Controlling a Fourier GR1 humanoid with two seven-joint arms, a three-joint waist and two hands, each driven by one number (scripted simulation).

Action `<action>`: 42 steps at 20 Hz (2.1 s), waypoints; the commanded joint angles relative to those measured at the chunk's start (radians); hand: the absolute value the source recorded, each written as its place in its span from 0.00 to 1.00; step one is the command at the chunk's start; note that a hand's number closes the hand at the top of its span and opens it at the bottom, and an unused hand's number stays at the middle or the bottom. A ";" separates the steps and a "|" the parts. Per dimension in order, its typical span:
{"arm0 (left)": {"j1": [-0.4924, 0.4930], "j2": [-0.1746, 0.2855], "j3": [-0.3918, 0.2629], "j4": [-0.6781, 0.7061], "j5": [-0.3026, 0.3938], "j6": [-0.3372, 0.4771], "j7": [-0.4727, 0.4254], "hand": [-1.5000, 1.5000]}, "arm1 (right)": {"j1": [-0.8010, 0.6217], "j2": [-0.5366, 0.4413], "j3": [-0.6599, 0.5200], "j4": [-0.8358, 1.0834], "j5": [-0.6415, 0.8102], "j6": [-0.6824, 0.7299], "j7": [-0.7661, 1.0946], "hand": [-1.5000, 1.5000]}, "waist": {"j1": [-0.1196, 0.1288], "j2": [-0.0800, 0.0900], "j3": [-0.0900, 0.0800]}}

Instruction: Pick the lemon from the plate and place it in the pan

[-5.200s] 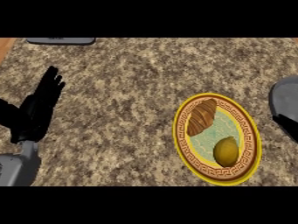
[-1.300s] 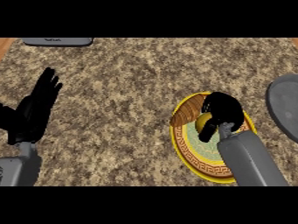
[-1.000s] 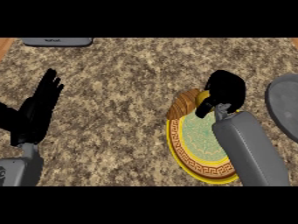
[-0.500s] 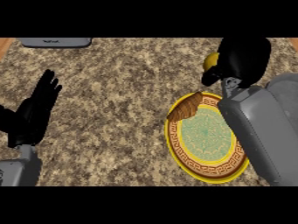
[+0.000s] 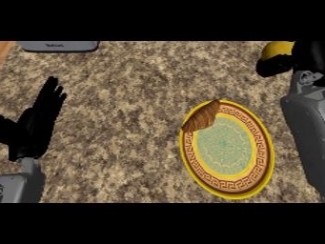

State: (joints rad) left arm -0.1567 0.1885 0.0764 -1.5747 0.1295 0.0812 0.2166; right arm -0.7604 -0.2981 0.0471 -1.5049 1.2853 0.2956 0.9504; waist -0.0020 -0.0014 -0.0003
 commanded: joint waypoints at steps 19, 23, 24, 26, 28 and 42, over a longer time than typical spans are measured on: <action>-0.018 -0.037 -0.010 0.019 -0.033 0.007 -0.011 0.50 | 0.372 -0.242 -0.471 0.338 -0.320 -0.508 -0.653 1.00 | 0.005 0.006 0.001; -0.047 0.032 0.065 0.010 0.039 -0.060 0.030 0.50 | 0.293 -0.265 -0.464 0.528 -0.322 -0.558 -0.741 1.00 | 0.012 0.005 0.001; -0.090 -0.035 0.003 0.065 -0.032 0.009 0.014 0.50 | 0.266 -0.244 -0.432 0.598 -0.271 -0.604 -0.733 1.00 | 0.012 0.008 0.001; 0.007 -0.029 -0.009 0.004 -0.024 -0.028 -0.020 0.50 | 0.252 -0.269 -0.464 0.743 -0.264 -0.647 -0.765 1.00 | 0.026 0.010 0.002; -0.014 -0.027 -0.005 -0.005 -0.025 -0.018 0.000 0.50 | 0.215 -0.260 -0.512 0.822 -0.311 -0.630 -0.728 1.00 | 0.029 0.011 0.002; -0.020 -0.022 0.017 0.010 -0.033 -0.016 -0.010 0.50 | 0.199 -0.304 -0.749 0.979 -0.635 -0.683 -1.091 0.00 | 0.004 0.005 0.003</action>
State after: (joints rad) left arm -0.1717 0.1733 0.0942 -1.5862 0.1123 0.0558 0.2301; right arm -0.5649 -0.6029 -0.6232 -0.5165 0.7573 -0.3677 -0.0262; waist 0.0111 0.0049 0.0022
